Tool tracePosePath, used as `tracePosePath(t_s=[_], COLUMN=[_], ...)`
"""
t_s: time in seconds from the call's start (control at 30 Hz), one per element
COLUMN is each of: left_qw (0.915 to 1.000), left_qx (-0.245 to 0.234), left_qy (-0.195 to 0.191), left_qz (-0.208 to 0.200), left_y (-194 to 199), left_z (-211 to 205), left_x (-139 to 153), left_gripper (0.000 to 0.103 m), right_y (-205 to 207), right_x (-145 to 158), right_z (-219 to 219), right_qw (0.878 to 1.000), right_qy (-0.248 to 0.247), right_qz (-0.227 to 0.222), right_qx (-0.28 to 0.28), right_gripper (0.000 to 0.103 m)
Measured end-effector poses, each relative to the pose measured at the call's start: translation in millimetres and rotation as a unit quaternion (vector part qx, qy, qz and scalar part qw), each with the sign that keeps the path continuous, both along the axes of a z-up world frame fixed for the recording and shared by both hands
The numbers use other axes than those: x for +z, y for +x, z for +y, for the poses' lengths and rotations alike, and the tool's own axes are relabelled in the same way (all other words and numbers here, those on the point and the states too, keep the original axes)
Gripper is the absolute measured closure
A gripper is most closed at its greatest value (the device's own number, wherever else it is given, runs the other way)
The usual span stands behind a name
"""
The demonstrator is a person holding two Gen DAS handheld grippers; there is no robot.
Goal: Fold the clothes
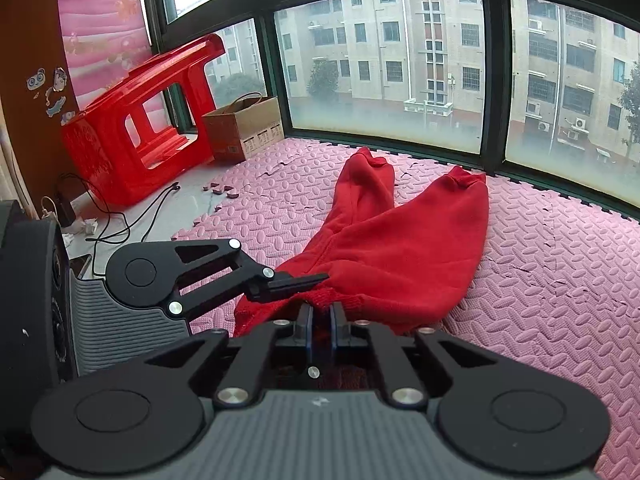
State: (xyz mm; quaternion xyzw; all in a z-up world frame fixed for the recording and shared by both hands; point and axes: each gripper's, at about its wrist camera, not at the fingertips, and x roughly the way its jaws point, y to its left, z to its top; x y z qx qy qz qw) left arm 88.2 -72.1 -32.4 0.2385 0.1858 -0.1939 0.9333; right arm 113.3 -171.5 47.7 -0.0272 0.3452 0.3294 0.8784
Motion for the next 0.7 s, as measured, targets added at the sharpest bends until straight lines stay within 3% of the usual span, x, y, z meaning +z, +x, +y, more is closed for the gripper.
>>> tracePosePath(t_s=[0.07,0.3,0.53,0.7], left_qw=[0.9999,0.9944,0.9781,0.9693], left_qx=[0.0,0.029,0.067,0.085], left_qy=[-0.008,-0.092,-0.182,-0.212], left_qz=[0.009,0.041,0.075,0.091], left_y=[5,7,8,11], left_z=[6,40,85,107], left_x=[-1,10,25,27], left_gripper=[0.087,0.09,0.09,0.09], right_y=[6,73,184,263], right_x=[6,9,-48,-101], right_z=[-6,-22,-24,-25], right_qw=[1.0,0.998,0.987,0.973], right_qy=[0.011,0.02,0.002,0.011], right_qz=[-0.002,-0.009,0.05,0.095], right_qx=[0.0,-0.066,-0.154,-0.211], right_gripper=[0.093,0.088,0.085,0.076])
